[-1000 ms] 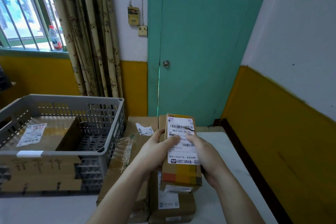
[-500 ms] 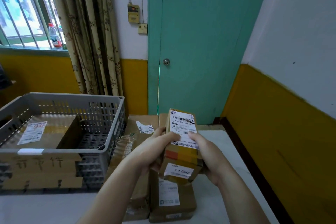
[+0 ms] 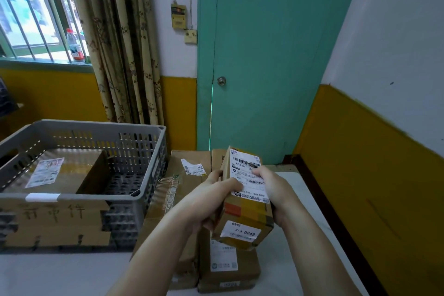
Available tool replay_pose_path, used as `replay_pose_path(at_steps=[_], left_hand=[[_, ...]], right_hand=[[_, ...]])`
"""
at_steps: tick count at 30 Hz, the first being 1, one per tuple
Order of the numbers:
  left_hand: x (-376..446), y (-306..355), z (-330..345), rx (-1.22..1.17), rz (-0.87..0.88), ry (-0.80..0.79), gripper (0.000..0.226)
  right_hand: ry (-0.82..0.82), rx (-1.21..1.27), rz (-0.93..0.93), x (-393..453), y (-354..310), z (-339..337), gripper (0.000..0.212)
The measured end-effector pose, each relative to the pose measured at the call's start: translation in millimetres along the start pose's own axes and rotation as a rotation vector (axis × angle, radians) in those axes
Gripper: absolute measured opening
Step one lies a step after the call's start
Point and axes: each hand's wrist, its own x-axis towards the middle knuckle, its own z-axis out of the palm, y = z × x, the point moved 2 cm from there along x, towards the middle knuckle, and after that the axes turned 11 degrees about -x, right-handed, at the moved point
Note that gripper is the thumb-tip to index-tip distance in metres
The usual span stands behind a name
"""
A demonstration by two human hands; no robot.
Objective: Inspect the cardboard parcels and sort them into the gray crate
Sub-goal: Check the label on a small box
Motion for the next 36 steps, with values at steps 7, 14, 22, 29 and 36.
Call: replay_pose_path(at_steps=[7,14,22,29,36], left_hand=[[0.9,0.0,-2.7,-0.019,0.016,-0.014,0.063],[4.7,4.0,-8.0,-0.132,0.065,0.099,0.051],[-9.5,7.1,-3.4,-0.061,0.152,-0.166,0.094],[-8.4,9.2,-8.4,0.117,0.375,-0.150,0.087],[-6.4,14.1,-12.7,0.061,0.483,-0.025,0.053]], right_hand=[[-0.032,-0.045,-0.024,-3.9,-0.1,-0.3,0.038],[-0.117,-0.104,-0.222,-18.2,10.7,-0.8,0.023],[-0.064,-0.077,-0.215,-21.1,8.8,-8.7,0.027],[-0.120,-0.155,-0.272,-25.4,6.5,-7.1,0.047],[-0.160,-0.294,-0.562,-30.3,10.5,-9.6,0.075]])
